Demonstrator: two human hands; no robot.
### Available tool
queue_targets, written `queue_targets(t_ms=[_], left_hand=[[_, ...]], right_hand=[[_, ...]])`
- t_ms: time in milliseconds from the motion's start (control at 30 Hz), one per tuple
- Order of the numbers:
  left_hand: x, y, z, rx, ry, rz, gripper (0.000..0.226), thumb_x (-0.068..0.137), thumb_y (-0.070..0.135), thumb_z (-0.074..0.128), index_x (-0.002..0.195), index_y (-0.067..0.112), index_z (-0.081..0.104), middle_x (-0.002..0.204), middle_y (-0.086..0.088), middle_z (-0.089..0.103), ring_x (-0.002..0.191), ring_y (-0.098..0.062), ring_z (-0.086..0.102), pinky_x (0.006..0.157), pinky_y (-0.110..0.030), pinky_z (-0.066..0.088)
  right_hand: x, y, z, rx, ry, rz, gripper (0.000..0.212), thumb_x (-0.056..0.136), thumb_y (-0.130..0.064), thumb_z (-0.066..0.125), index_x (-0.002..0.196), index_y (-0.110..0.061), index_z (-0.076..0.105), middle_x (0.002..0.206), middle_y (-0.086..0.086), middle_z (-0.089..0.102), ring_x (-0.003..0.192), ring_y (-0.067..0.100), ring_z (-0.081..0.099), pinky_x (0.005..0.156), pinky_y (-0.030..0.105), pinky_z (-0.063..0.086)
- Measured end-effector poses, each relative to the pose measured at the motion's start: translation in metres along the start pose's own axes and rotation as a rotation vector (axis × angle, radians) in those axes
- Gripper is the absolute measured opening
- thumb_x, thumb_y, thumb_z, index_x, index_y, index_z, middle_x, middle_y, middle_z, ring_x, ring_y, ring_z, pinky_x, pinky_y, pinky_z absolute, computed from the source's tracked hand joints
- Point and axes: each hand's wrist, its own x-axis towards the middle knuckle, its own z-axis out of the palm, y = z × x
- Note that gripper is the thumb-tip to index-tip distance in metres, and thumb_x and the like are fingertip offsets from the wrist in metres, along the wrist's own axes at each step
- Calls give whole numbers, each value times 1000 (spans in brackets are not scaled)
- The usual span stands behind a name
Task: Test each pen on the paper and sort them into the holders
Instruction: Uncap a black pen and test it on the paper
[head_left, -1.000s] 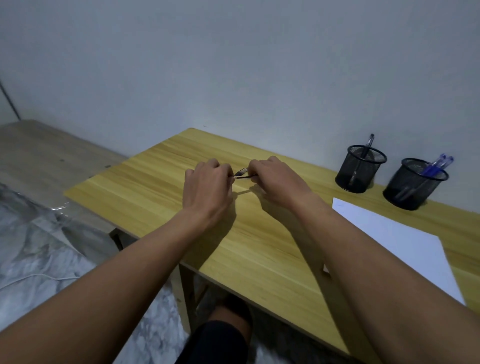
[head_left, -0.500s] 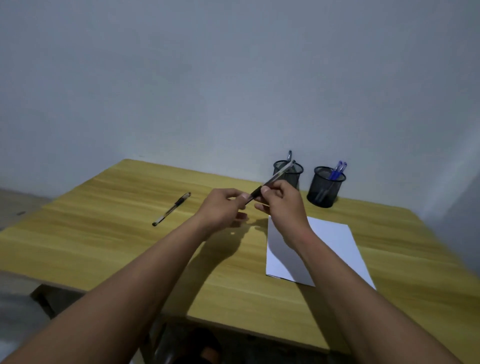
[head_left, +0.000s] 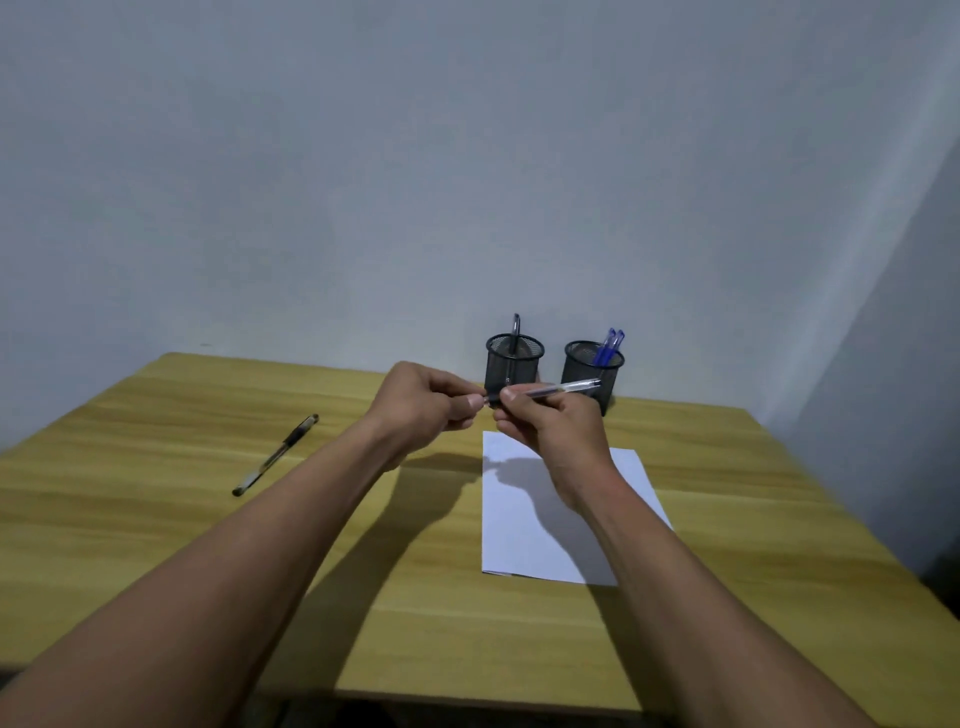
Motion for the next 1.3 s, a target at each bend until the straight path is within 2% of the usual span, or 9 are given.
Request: queue_targets(t_ms=[233, 433, 567, 800, 900, 1033, 1167, 1233, 1300], left_hand=[[12, 10, 0, -224, -19, -221, 15, 80, -15, 70, 90, -6, 75, 85, -15, 71, 78, -21, 67, 69, -23, 60], [22, 7, -3, -144, -75, -188, 20, 82, -14, 68, 101, -9, 73, 92, -19, 71, 85, -22, 67, 71, -22, 60], [30, 6, -1, -170, -70, -155, 19, 82, -13, 68, 98, -7, 74, 89, -16, 72, 81, -19, 67, 72, -21, 59], [50, 5, -7, -211, -69, -328, 9, 86, -8, 66, 89, -3, 72, 85, -11, 71, 77, -16, 65, 65, -19, 59], [58, -2, -34, -142, 76, -252, 11, 83, -8, 71, 93, -7, 73, 91, -13, 73, 77, -17, 68, 64, -20, 59], [62, -21, -26, 67, 79, -165, 15, 76, -12, 75, 84, 0, 77, 92, -18, 75, 81, -23, 71, 75, -29, 61], [77, -47, 0, 440, 84, -17, 15, 78, 4, 80, 82, 18, 79, 83, -2, 76, 74, -12, 66, 72, -22, 52], [81, -56, 6, 551, 84, 13, 12, 78, 10, 81, 83, 20, 80, 79, 3, 74, 77, -10, 65, 72, -20, 47], [85, -64, 11, 609, 79, 15, 10, 76, 16, 83, 82, 24, 80, 78, 6, 73, 81, -10, 66, 76, -22, 49]], right_hand=[[9, 6, 1, 118, 16, 43, 9, 92, 5, 71, 85, -1, 73, 73, 12, 75, 73, 18, 76, 76, 23, 63], [13, 5, -2, 70, -14, 59, 4, 94, -5, 72, 90, -4, 73, 76, 14, 75, 72, 19, 75, 77, 26, 65], [20, 5, -4, 71, 19, 54, 5, 92, -5, 75, 91, 0, 76, 75, 14, 76, 70, 17, 75, 73, 22, 63], [26, 11, -2, 152, 110, 65, 9, 90, 0, 73, 81, 2, 74, 69, 14, 74, 61, 16, 73, 67, 21, 63], [32, 12, -21, 170, 192, 77, 8, 91, -1, 74, 84, 4, 73, 69, 14, 73, 60, 16, 72, 64, 20, 63], [28, 30, -24, 61, 151, 121, 8, 91, -4, 75, 87, 2, 74, 71, 12, 73, 63, 15, 71, 66, 20, 62], [25, 49, -15, -27, 153, 146, 10, 94, -5, 72, 92, 4, 74, 75, 16, 73, 62, 18, 69, 68, 28, 64], [25, 55, -18, -55, 165, 160, 12, 95, -8, 72, 95, 4, 74, 78, 18, 73, 68, 22, 70, 73, 37, 64], [25, 59, -20, -61, 176, 172, 14, 95, -9, 72, 99, 5, 73, 80, 18, 73, 71, 22, 70, 73, 36, 63]])
